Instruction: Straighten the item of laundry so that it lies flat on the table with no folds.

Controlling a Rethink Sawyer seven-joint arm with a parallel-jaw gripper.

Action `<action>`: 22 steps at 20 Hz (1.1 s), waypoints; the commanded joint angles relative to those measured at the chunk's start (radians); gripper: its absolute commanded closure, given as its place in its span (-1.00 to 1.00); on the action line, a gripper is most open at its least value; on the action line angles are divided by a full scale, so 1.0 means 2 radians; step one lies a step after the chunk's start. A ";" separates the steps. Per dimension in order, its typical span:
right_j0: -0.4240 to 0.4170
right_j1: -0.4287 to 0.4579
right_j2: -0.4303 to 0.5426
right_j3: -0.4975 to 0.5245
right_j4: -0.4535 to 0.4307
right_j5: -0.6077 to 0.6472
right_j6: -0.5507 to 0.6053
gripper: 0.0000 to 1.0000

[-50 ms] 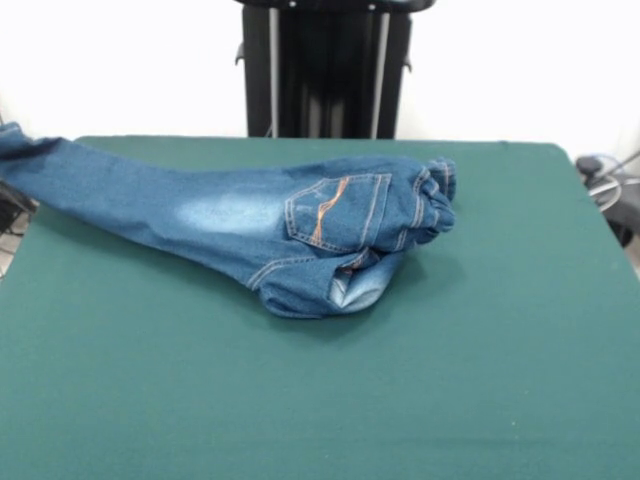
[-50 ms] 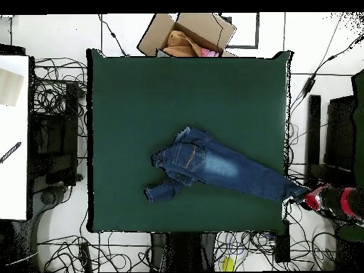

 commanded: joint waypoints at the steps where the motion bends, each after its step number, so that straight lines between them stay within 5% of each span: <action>1: 0.005 -0.005 -0.015 0.029 -0.002 -0.041 -0.033 1.00; 16: 0.002 -0.012 -0.016 0.043 -0.004 -0.053 -0.022 1.00; 22: 0.041 -0.058 -0.031 0.105 0.000 -0.086 0.086 1.00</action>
